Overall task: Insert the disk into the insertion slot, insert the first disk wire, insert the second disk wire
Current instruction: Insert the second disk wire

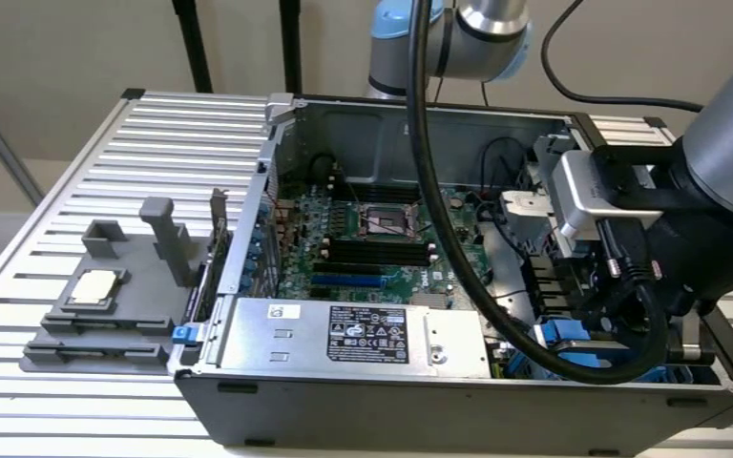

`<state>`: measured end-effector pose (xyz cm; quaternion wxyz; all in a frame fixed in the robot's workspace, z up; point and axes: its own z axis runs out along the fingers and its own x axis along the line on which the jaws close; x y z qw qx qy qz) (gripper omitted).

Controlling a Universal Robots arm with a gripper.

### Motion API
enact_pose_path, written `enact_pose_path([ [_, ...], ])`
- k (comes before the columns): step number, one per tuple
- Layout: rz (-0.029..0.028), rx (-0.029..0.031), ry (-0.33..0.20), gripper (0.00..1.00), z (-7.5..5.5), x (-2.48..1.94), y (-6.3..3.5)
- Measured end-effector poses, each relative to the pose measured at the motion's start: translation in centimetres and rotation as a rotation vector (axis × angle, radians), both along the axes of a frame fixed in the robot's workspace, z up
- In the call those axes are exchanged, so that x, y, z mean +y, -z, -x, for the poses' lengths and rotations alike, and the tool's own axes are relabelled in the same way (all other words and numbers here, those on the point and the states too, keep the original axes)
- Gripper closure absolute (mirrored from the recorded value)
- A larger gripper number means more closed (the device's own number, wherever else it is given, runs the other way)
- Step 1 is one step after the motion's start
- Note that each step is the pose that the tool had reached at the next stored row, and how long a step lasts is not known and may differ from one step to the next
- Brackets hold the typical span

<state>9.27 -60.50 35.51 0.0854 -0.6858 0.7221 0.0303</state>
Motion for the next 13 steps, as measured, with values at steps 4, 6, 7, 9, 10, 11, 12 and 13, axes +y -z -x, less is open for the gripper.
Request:
enact_pose_path([
  [4, 0.0009, 0.0002, 0.001, 0.75, 0.0, 0.22, -0.08],
  [6, 0.015, 0.0011, 0.004, 0.75, -0.1, 0.9, -2.34],
  [7, 0.0238, 0.0017, 0.009, 0.75, -0.7, 1.27, -2.79],
  [9, 0.0339, 0.0017, 0.013, 0.61, -1.8, 2.04, -2.81],
  [10, 0.036, 0.0017, 0.013, 0.61, -1.9, 2.17, -2.81],
  [11, 0.0393, 0.0016, 0.013, 0.61, -1.9, 2.35, -2.81],
  [12, 0.0434, 0.0016, 0.013, 0.61, -2.0, 2.54, -2.81],
  [13, 0.0485, 0.0016, 0.013, 0.61, -2.0, 2.73, -2.81],
])
